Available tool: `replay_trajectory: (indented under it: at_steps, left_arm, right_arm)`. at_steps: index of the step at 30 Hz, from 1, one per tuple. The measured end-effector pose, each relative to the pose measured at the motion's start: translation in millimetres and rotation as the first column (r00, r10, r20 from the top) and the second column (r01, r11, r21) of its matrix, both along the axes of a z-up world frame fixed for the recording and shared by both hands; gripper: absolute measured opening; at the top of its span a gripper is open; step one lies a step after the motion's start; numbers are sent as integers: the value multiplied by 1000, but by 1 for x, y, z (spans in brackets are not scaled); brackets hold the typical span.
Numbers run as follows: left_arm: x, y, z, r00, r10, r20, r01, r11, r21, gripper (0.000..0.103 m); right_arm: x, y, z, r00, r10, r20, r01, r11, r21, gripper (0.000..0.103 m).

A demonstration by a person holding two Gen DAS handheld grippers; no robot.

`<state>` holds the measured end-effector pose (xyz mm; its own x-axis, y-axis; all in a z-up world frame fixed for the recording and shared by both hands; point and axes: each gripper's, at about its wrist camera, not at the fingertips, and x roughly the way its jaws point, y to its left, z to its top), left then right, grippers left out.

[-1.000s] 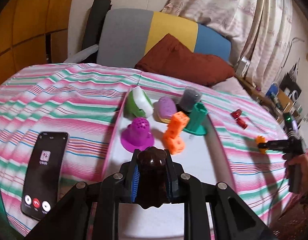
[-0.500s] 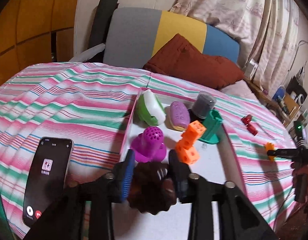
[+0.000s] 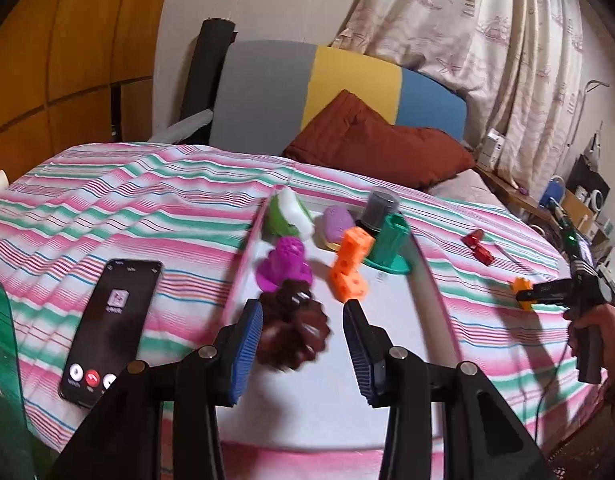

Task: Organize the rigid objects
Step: 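Carry the brown toy into the tray and open the left gripper while the right gripper holds the scoop, then carry the yellow scoop into the tray beside the orange block and open the right gripper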

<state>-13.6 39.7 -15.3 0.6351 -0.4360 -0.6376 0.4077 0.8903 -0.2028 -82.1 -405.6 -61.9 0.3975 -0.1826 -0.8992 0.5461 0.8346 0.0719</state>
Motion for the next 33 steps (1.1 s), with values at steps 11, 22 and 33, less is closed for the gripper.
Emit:
replay_trajectory:
  at_steps: [11,22,33]
  left_arm:
    - [-37,-42,-1,985,-171,36,169,984,56,42]
    - [-46,-40,2,981,-192,37,190,981,50,42]
    - [-51,-10,9,986,-159,60,157,987,35,42]
  right_arm:
    - [-6,38,22,985,90,144,-105,989,101,26]
    - [4,146,56,879,327,348,-398,905,153,26]
    - [57,250,53,792,554,256,-585,808,62,26]
